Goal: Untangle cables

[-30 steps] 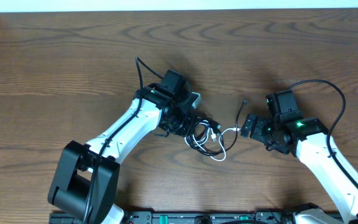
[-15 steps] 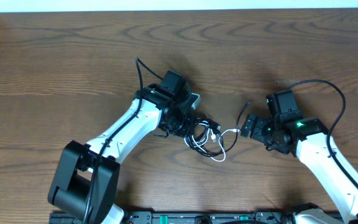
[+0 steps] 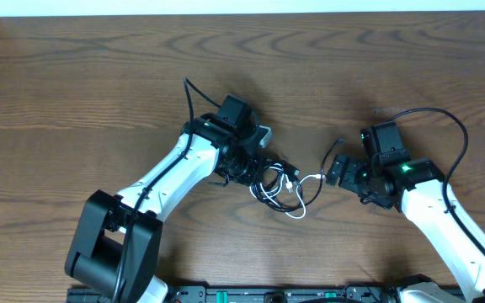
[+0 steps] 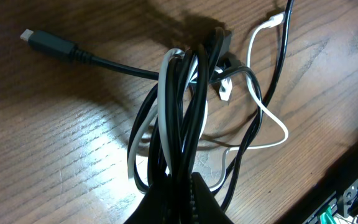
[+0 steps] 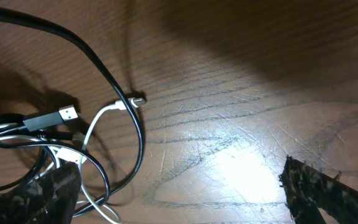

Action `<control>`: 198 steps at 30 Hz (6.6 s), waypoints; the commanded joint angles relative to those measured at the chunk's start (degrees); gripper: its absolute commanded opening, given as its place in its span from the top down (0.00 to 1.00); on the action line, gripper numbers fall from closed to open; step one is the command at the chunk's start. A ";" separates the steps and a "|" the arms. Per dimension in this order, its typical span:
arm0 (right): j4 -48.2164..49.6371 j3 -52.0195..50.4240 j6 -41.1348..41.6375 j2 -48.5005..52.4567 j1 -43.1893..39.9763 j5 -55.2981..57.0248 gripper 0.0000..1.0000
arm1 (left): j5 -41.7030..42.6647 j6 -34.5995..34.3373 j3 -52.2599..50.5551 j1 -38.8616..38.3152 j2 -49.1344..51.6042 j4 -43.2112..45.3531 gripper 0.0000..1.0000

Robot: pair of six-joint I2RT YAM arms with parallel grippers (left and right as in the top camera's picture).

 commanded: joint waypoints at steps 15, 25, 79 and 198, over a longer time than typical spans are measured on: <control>-0.09 -0.17 0.72 0.17 0.09 -0.13 0.01 | -3.30 1.33 -0.28 0.20 -1.33 0.46 0.93; -0.07 -0.17 0.72 0.17 0.09 -0.13 0.01 | -3.30 1.36 -0.28 0.20 -1.33 0.48 0.93; -0.07 -0.17 0.72 0.17 0.09 -0.13 0.01 | 5.29 -5.18 0.48 4.59 -9.18 0.68 0.93; -0.07 -0.17 0.72 0.17 0.09 -0.13 0.01 | -3.32 -9.40 0.48 4.59 -9.20 1.27 0.93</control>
